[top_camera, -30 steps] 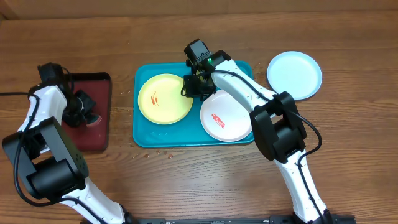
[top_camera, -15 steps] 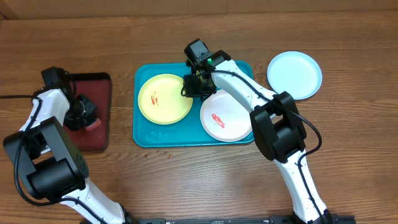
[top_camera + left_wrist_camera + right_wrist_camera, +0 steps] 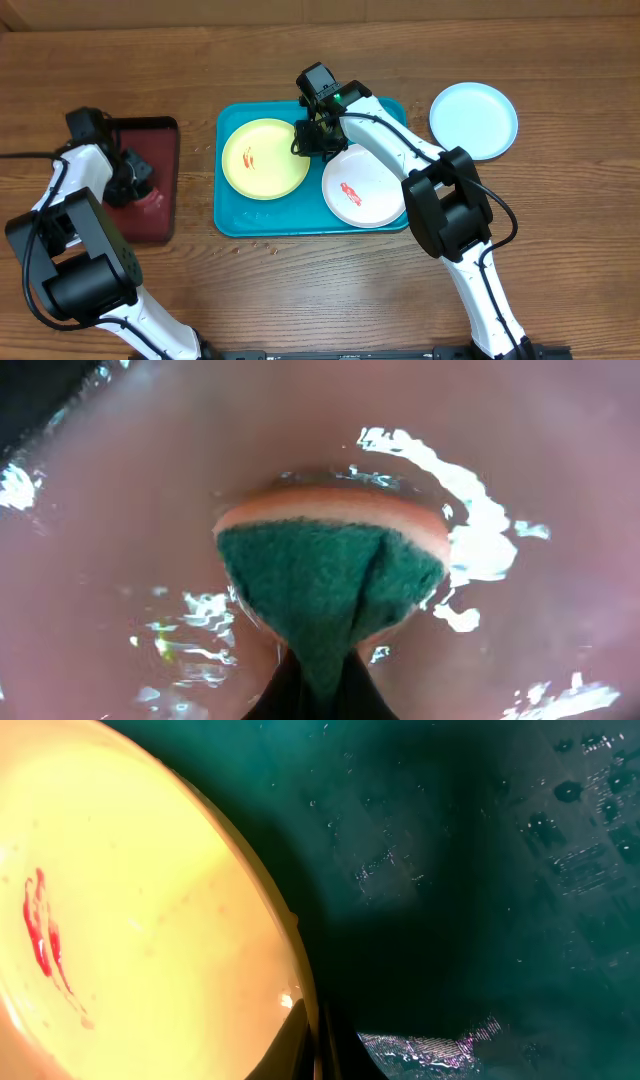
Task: Clean dirty plates on tray and stack at the side
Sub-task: 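Dip the sponge into the wet dark red tray with the left gripper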
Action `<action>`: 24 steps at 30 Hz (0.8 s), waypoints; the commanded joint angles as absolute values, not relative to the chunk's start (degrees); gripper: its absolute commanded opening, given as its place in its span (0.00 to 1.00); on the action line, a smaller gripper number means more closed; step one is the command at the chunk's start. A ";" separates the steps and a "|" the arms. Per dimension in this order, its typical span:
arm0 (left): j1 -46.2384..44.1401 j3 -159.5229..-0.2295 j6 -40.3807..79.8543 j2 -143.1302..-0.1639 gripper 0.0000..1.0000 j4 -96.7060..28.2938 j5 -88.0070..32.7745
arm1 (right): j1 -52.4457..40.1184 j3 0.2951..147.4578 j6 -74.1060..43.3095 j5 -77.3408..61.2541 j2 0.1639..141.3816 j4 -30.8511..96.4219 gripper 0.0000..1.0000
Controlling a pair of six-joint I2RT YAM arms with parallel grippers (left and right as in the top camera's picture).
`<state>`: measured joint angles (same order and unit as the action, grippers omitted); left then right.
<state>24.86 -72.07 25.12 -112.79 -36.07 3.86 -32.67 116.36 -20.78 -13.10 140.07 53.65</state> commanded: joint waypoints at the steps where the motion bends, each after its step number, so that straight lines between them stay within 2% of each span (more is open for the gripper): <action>1: 25.28 -70.83 24.84 -113.01 0.04 -36.56 4.95 | -32.18 115.46 -21.06 -9.08 142.17 54.39 0.04; 5: 25.28 -73.78 24.86 -112.66 0.04 -38.87 4.89 | -32.18 115.46 -21.06 -9.08 142.17 54.41 0.04; 16: 25.26 -90.61 24.84 -111.63 0.04 -56.47 1.93 | -32.18 115.46 -21.06 -9.06 142.17 54.74 0.04; 22: 25.02 -85.43 24.21 -112.64 0.04 -49.25 3.84 | -32.18 115.46 -21.06 -9.06 142.17 54.30 0.04; 24: 25.02 -83.79 23.38 -112.77 0.04 -47.94 1.08 | -32.18 115.46 -21.12 -9.06 142.17 54.15 0.04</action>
